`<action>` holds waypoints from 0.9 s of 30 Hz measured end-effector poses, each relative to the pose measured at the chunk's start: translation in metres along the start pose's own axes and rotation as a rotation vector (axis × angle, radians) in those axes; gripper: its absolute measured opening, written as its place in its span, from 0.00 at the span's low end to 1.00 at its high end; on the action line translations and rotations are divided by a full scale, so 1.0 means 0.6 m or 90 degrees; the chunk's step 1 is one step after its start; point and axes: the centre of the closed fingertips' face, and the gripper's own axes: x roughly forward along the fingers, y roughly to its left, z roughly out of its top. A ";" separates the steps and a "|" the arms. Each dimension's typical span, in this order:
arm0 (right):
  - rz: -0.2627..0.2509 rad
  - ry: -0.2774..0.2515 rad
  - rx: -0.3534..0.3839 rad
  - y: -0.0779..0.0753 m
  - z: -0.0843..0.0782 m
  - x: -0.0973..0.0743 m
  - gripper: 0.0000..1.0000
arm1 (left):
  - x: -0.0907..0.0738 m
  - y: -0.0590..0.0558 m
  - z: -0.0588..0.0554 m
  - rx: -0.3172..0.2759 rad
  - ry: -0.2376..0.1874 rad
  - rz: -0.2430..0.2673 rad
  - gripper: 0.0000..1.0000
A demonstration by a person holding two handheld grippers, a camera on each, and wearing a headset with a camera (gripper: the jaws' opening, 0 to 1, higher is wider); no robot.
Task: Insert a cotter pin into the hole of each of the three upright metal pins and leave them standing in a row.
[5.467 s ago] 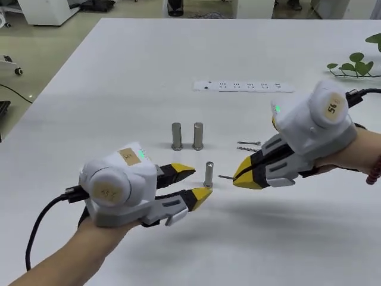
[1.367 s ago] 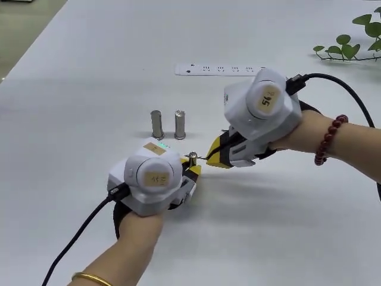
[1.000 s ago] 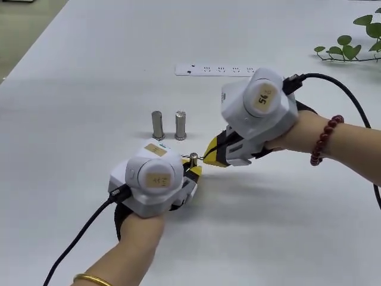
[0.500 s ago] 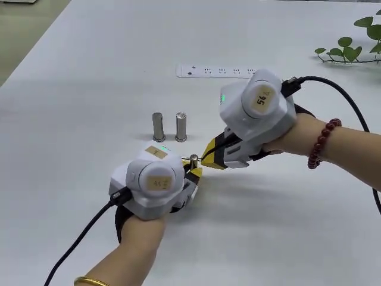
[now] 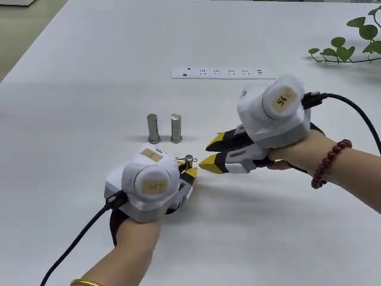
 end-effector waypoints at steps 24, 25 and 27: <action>-0.032 -0.099 0.116 -0.004 -0.004 -0.022 0.26 | -0.014 0.089 0.004 -0.019 0.018 0.045 0.05; -0.034 -0.102 0.117 -0.005 -0.003 -0.023 0.26 | -0.014 0.092 0.003 -0.022 0.018 0.047 0.05; -0.038 -0.102 0.120 -0.007 -0.006 -0.025 0.26 | -0.013 0.096 0.001 -0.023 0.019 0.047 0.05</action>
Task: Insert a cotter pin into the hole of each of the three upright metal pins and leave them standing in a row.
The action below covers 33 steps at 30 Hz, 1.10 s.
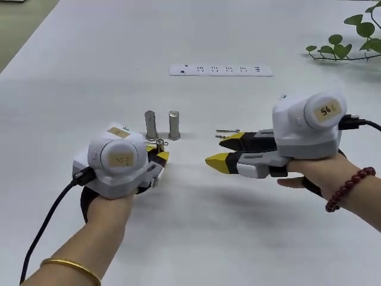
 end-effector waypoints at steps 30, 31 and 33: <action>-0.003 0.006 0.017 0.005 -0.011 0.000 0.27 | 0.004 0.012 -0.011 -0.015 0.009 0.003 0.06; -0.003 0.006 0.017 0.005 -0.011 0.000 0.27 | 0.004 0.012 -0.011 -0.015 0.009 0.003 0.06; -0.002 0.007 0.017 0.006 -0.012 0.000 0.27 | 0.005 0.012 -0.012 -0.019 0.009 0.003 0.06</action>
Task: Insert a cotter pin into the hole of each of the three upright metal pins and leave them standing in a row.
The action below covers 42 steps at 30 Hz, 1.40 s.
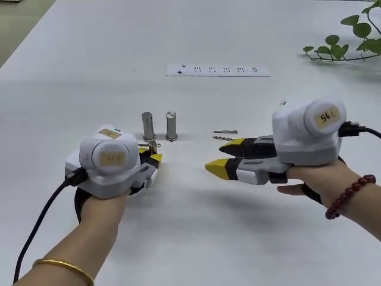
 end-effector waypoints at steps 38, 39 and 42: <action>-0.028 -0.062 0.021 -0.020 0.054 0.030 0.30 | -0.052 0.010 0.025 -0.039 -0.034 -0.012 0.56; -0.030 -0.065 0.022 -0.022 0.058 0.033 0.31 | -0.054 0.009 0.026 -0.036 -0.036 -0.011 0.56; -0.041 -0.076 0.022 -0.044 0.072 0.048 0.31 | -0.059 0.007 0.033 -0.024 -0.047 -0.015 0.56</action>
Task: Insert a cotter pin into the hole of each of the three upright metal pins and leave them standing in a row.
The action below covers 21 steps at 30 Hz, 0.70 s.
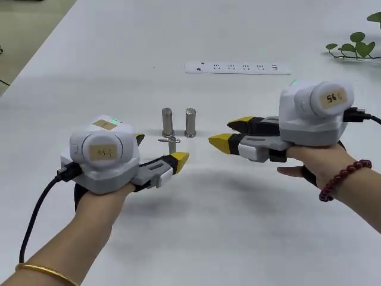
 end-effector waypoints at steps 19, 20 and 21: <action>-0.026 -0.006 -0.006 -0.031 0.014 0.091 0.29 | -0.020 0.003 0.024 -0.002 -0.033 -0.011 0.70; -0.026 -0.005 -0.004 -0.031 0.013 0.094 0.29 | -0.020 0.002 0.023 -0.002 -0.031 -0.013 0.71; -0.026 -0.005 -0.004 -0.030 0.013 0.095 0.29 | -0.021 0.002 0.023 -0.002 -0.030 -0.014 0.73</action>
